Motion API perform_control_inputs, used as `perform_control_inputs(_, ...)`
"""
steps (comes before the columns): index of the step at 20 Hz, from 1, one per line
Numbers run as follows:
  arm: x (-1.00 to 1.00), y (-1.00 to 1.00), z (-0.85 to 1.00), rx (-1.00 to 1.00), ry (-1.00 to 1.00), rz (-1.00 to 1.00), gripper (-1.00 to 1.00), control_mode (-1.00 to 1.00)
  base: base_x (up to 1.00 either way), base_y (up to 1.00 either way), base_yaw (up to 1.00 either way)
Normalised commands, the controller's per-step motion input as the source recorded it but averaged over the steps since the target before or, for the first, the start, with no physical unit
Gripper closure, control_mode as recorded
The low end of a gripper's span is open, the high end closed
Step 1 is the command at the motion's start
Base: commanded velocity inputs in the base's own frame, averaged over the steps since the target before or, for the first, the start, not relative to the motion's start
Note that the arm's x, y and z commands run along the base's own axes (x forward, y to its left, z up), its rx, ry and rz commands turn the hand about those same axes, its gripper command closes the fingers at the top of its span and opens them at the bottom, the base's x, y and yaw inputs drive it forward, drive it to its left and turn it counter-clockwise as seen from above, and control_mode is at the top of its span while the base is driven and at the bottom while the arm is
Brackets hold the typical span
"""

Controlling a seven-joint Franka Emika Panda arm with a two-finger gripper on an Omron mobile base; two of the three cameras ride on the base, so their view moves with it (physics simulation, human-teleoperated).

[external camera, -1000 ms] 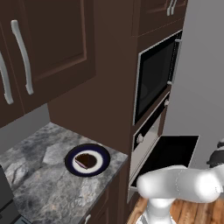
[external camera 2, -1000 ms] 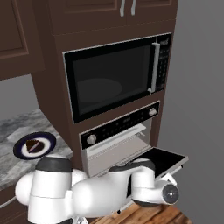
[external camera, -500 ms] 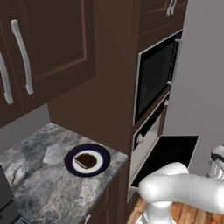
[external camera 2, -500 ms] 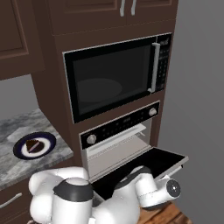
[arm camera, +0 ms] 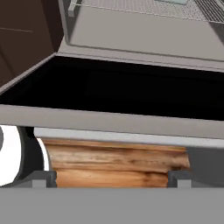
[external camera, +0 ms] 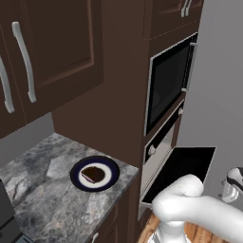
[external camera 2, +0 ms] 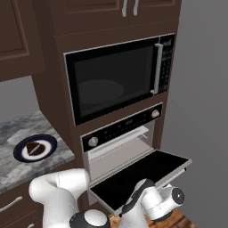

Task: Take the baked cake out of the oven and place it on the plate for cooling. Then close the oven door.

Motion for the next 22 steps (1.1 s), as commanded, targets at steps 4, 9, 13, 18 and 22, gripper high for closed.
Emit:
perform_control_inputs(4,0.08,-0.01,-0.46,0.08,0.0,0.0,-1.0,-1.0,0.0,0.0,0.0)
perform_control_inputs(9,0.14,-0.05,-0.36,0.1,0.0,0.0,-1.0,-1.0,0.0,0.0,0.0)
perform_control_inputs(13,0.23,-0.06,-0.33,0.1,0.0,0.01,-1.0,-1.0,0.0,0.0,0.0)
perform_control_inputs(18,0.26,-0.09,-0.35,0.11,0.0,0.02,-1.0,-1.0,0.0,0.0,0.0)
perform_control_inputs(22,0.26,-0.05,-0.4,0.11,0.0,0.02,-1.0,-1.0,0.0,0.0,0.0)
